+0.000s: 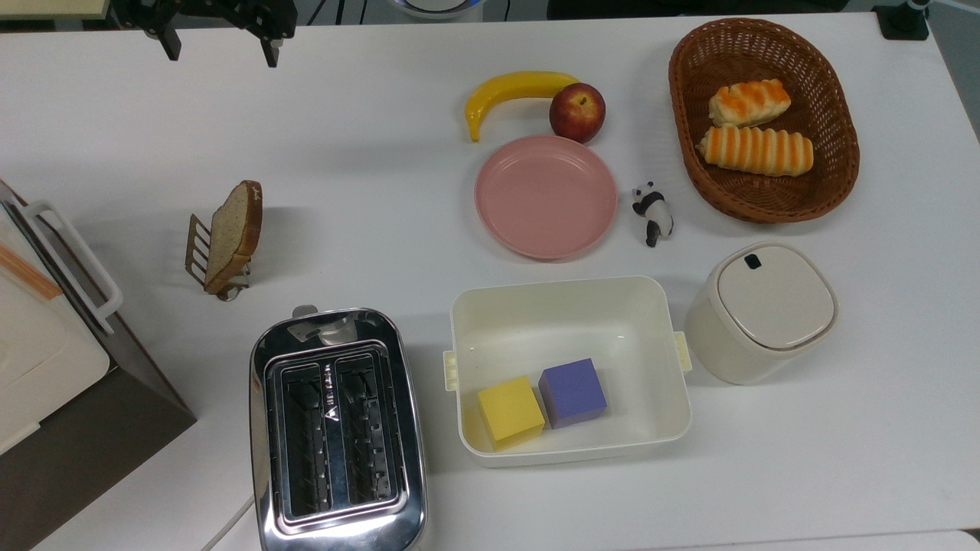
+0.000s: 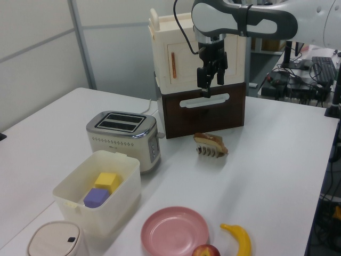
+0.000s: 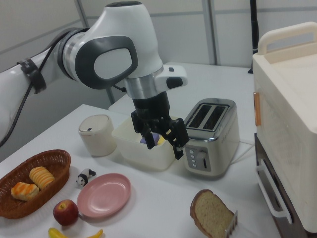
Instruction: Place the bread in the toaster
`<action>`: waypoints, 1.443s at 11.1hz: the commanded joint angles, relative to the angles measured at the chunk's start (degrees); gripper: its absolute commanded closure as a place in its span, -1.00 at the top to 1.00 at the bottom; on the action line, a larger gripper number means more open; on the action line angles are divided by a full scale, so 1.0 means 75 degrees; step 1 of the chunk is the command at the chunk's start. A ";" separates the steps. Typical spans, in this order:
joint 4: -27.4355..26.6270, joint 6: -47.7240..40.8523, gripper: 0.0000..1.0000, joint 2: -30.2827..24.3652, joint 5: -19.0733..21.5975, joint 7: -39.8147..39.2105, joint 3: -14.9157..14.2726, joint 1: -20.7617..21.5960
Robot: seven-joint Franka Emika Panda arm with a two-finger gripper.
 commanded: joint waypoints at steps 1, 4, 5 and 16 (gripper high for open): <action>-0.0222 -0.0094 1.00 -0.0221 0.0152 -0.0121 -0.0090 0.0047; -0.0257 -0.0025 1.00 -0.0128 0.0023 -0.0133 -0.0090 0.0047; -0.0269 -0.0013 1.00 -0.0023 -0.0012 -0.0145 -0.0101 0.0024; -0.0573 0.1884 1.00 0.1583 0.0035 -0.0028 -0.0125 -0.0153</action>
